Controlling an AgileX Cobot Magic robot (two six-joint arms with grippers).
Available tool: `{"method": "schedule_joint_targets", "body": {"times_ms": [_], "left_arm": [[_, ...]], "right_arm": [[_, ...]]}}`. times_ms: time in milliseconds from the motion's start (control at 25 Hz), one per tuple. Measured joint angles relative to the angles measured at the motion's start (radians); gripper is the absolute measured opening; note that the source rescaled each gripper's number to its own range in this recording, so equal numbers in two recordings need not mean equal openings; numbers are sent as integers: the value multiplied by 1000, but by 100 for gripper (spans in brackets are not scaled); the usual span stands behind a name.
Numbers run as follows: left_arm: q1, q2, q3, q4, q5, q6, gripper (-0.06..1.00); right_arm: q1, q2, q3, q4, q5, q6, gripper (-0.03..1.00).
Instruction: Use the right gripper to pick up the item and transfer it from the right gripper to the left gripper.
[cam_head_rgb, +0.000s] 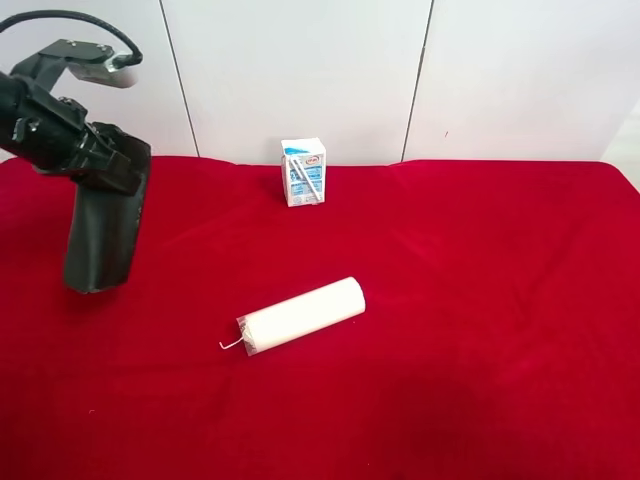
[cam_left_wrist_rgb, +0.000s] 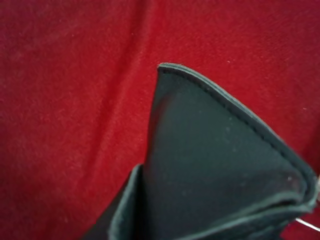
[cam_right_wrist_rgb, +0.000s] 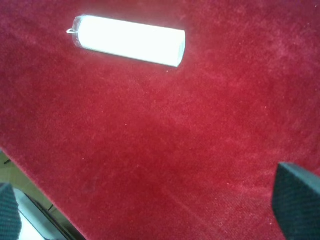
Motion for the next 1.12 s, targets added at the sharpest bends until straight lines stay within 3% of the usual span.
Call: {"method": "schedule_joint_targets", "body": {"times_ms": [200, 480, 1120], "left_arm": [[0, 57, -87, 26, 7, -2, 0], [0, 137, -152, 91, 12, -26, 0], [0, 176, -158, 120, -20, -35, 0]], "right_arm": [[-17, 0, 0, -6, -1, -9, 100], [-177, 0, 0, -27, -1, -15, 100], [-821, -2, 0, -27, -1, -15, 100]]}}
